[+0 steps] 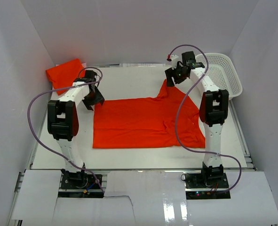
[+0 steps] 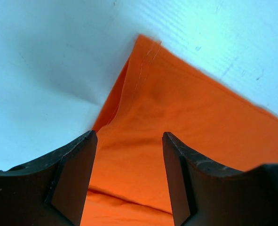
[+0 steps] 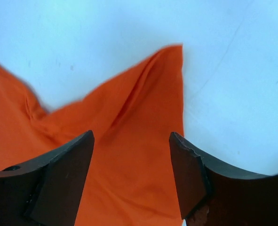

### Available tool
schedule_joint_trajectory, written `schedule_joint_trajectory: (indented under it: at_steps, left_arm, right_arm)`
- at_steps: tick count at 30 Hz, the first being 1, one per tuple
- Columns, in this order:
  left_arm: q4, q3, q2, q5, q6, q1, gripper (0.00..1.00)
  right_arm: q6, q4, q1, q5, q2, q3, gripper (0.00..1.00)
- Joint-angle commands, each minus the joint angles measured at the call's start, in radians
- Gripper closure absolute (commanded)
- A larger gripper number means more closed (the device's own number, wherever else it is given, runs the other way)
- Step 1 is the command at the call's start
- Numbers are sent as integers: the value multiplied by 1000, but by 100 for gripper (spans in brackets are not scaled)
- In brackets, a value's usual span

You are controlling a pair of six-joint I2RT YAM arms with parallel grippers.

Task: Fold and stack the t-shirts
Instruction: Fold the flattened tshirt in 1/3 of the way

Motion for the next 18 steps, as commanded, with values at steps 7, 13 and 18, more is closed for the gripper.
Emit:
schedule_joint_trajectory:
  at_steps: [7, 13, 18]
  left_arm:
    - [70, 107, 10, -38, 38, 61, 31]
    - [78, 134, 38, -35, 52, 84, 31]
    - [108, 120, 44, -28, 69, 90, 31]
  right_arm:
    - [166, 474, 7, -89, 116, 4, 21]
    - [258, 614, 10, -91, 182, 2, 20]
    - [286, 674, 21, -48, 211, 18, 23]
